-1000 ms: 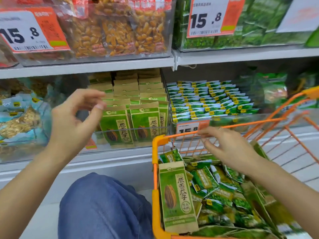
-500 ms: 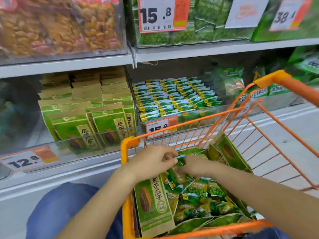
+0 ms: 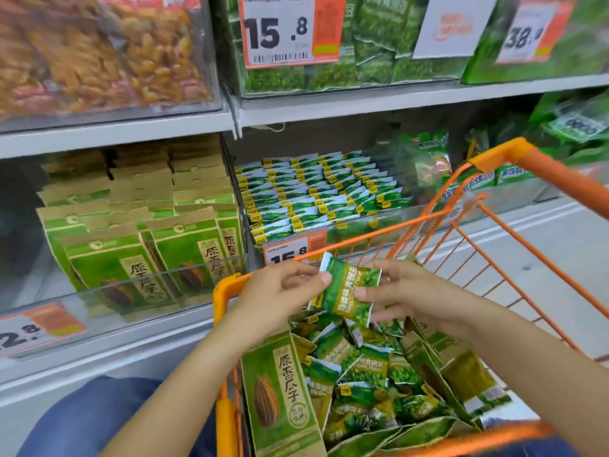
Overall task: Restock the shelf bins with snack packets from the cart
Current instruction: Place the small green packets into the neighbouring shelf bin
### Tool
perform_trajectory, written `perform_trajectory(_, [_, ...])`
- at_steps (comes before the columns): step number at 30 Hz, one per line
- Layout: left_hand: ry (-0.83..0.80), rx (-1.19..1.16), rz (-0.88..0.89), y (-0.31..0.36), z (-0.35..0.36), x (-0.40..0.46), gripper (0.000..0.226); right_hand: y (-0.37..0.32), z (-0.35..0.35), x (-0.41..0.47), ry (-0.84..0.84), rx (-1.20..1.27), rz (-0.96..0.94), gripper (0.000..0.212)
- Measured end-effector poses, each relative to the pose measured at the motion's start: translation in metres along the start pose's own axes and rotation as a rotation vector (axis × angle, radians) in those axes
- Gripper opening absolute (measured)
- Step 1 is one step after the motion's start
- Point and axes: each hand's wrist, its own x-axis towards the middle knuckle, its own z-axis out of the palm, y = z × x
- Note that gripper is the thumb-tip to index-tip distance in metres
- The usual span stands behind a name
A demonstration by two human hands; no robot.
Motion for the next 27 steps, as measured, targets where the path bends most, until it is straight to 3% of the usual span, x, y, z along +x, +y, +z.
perform_trajectory(3, [-0.022, -0.220, 0.009, 0.019, 0.005, 0.003, 0.016, -0.005, 0.003, -0.004, -0.017, 0.078, -0.146, 0.029])
perform_trajectory(5, [0.089, -0.220, 0.076, 0.031, 0.002, 0.013, 0.005, -0.011, 0.001, 0.000, 0.117, -0.001, -0.277, 0.032])
perform_trajectory(6, [0.145, -0.199, 0.108, 0.037, 0.000, 0.018, 0.004, -0.012, -0.005, 0.005, 0.248, -0.154, -0.359, 0.039])
perform_trajectory(9, [0.287, -0.084, 0.189, 0.049, -0.007, 0.041, 0.007, -0.014, -0.028, 0.024, 0.596, -0.930, -0.482, 0.055])
perform_trajectory(12, [0.346, 0.090, 0.231, 0.060, 0.001, 0.074, 0.007, -0.002, -0.044, 0.048, 0.580, -1.302, -0.328, 0.065])
perform_trajectory(16, [0.351, 0.158, 0.271, 0.077, 0.033, 0.132, 0.022, 0.011, -0.046, 0.055, 0.523, -1.344, -0.288, 0.075])
perform_trajectory(21, [0.398, 0.197, 0.130, 0.087, 0.072, 0.197, 0.030, 0.010, -0.053, 0.052, 0.471, -1.296, -0.324, 0.079])
perform_trajectory(25, [0.149, 0.420, 0.067, 0.089, 0.083, 0.214, 0.026, 0.009, -0.053, 0.054, 0.449, -1.268, -0.320, 0.079])
perform_trajectory(27, [0.103, 0.543, 0.083, 0.096, 0.087, 0.217, 0.031, 0.008, -0.052, 0.056, 0.448, -1.262, -0.313, 0.079])
